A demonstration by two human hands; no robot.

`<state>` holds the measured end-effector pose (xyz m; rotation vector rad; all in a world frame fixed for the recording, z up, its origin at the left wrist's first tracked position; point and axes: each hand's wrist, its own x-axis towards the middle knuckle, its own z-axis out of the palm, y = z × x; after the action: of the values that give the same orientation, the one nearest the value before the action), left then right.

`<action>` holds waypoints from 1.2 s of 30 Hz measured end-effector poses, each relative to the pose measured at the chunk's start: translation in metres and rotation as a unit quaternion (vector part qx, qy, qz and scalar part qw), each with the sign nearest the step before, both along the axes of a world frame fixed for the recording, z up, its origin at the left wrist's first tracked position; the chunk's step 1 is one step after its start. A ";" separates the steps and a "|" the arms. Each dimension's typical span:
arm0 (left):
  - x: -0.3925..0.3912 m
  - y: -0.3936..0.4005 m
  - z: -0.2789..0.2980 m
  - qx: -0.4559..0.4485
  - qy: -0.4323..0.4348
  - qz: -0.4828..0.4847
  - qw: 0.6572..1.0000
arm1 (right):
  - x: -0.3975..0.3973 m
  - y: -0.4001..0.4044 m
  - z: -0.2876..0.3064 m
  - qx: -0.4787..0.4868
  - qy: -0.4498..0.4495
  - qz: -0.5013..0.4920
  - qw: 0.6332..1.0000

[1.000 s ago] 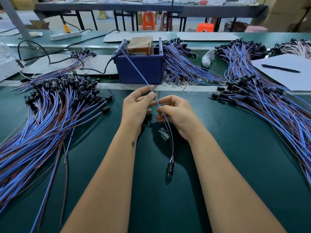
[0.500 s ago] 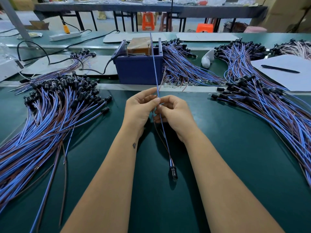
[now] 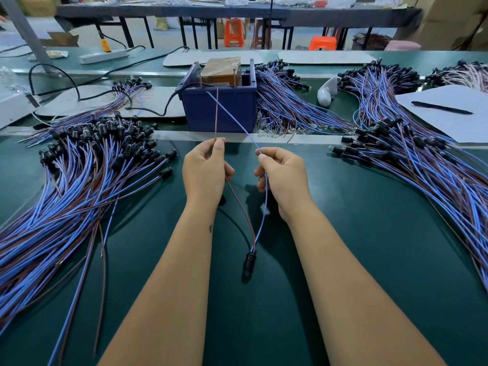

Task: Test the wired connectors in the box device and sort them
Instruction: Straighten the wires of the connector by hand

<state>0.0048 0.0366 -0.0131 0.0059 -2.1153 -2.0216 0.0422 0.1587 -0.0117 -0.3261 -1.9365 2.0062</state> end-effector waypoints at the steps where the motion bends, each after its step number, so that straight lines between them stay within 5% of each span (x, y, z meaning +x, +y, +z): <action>1: 0.000 0.000 0.000 0.001 0.004 0.007 1.000 | 0.000 0.000 0.000 0.001 -0.001 0.000 1.000; 36: -0.002 -0.007 0.002 0.007 -0.008 0.059 0.998 | -0.004 0.000 -0.001 -0.021 -0.023 -0.015 0.999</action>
<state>0.0027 0.0295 -0.0108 0.1446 -2.0593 -1.9742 0.0383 0.1583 -0.0127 -0.4142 -1.9067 2.0393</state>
